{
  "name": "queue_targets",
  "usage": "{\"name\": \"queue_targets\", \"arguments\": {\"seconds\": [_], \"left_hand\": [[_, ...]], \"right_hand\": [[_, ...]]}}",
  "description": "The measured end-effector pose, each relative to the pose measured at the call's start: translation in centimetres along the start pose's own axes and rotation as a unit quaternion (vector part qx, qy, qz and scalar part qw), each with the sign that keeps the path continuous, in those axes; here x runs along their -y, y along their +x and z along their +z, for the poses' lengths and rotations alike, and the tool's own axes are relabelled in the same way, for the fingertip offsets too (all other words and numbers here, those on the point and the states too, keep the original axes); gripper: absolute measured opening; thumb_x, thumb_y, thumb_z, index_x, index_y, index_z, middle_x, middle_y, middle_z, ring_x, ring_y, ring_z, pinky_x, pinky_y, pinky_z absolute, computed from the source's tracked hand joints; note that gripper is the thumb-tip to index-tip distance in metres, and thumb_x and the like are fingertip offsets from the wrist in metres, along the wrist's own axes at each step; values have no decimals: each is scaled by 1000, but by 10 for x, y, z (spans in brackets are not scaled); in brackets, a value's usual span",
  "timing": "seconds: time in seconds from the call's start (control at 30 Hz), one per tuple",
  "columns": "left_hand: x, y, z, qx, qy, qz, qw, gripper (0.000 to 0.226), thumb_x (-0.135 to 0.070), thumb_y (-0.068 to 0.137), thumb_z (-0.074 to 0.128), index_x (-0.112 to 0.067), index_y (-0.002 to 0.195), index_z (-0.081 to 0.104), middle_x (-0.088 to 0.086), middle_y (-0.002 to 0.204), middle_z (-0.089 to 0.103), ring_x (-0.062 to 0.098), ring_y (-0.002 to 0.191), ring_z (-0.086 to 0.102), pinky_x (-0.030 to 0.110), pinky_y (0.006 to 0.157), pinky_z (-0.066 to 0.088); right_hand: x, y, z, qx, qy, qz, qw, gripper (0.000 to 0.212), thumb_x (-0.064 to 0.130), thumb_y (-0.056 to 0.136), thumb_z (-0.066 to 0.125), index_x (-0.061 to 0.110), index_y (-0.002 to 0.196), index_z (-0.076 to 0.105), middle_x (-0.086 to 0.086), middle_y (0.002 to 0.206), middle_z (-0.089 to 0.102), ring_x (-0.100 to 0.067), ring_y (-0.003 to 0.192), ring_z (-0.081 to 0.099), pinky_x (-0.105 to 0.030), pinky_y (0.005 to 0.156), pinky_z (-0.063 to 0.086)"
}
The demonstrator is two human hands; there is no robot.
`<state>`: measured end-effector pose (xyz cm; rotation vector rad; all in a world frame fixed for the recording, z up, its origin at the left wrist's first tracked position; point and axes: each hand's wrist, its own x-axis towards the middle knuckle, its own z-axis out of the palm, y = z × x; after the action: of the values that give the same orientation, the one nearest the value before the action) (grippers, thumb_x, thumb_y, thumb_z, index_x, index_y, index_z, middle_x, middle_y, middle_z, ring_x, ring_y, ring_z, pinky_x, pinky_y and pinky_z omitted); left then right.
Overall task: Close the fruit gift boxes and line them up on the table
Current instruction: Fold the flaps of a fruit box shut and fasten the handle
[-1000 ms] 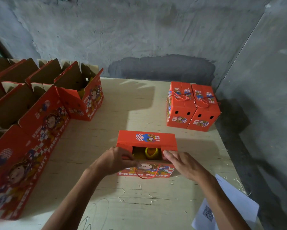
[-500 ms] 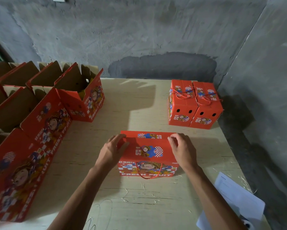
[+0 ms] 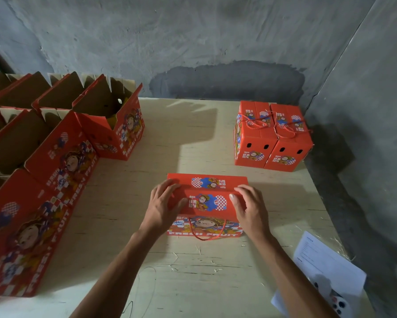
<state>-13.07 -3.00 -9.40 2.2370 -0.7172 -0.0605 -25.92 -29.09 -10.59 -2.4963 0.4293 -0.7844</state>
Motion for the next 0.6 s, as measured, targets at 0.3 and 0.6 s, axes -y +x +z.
{"name": "queue_targets", "arguments": {"seconds": [0.3, 0.6], "left_hand": [[-13, 8, 8, -34, 113, 40, 992, 52, -57, 94, 58, -19, 129, 61, 2, 144, 55, 26, 142, 41, 53, 117, 30], [-27, 5, 16, -33, 152, 69, 985, 39, -42, 102, 56, -16, 132, 62, 1, 138, 61, 24, 132, 53, 49, 120, 30]], "right_hand": [[6, 0, 3, 2, 4, -2, 1000, 27, 30, 99, 67, 10, 117, 71, -4, 122, 64, -16, 115, 56, -25, 85, 54], [13, 2, 1, 9, -15, 18, 1000, 29, 36, 98, 66, 10, 110, 72, -3, 117, 66, -15, 111, 58, -17, 82, 44]]}}
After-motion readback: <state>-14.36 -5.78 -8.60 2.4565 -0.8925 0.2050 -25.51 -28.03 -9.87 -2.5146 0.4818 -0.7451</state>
